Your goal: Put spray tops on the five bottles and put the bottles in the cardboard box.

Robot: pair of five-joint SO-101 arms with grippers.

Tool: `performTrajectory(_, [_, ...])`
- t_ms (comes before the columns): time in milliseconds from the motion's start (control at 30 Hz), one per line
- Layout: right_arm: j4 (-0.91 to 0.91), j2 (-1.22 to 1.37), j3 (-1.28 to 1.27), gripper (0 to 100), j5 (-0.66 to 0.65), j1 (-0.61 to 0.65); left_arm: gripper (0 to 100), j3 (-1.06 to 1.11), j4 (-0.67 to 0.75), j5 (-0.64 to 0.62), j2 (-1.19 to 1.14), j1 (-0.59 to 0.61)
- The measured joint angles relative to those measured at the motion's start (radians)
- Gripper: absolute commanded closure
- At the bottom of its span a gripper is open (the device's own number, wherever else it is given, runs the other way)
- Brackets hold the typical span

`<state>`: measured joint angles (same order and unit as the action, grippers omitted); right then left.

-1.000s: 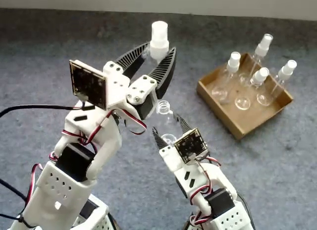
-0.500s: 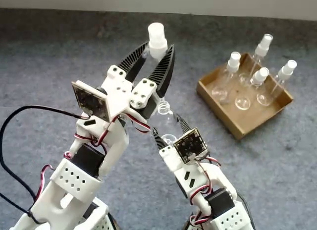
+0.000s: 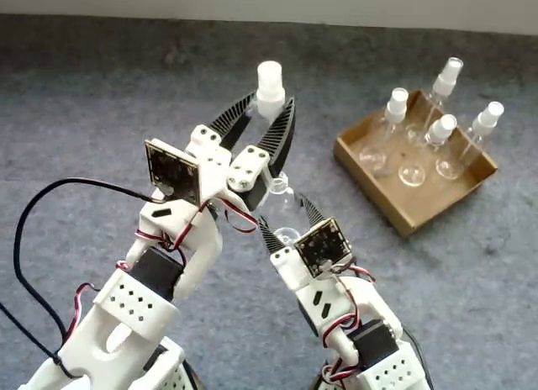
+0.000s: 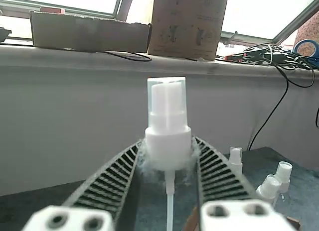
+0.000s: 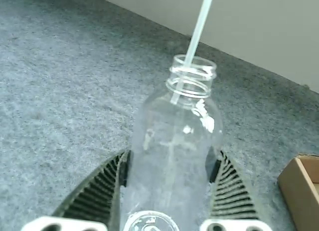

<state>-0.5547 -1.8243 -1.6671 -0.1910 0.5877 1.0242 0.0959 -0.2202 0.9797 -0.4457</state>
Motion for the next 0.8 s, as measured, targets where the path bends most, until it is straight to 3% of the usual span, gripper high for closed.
performTrajectory(800, [-0.003,0.0,0.0,90.3,0.071,-0.044,99,0.265,0.0,0.0,0.0,-0.081])
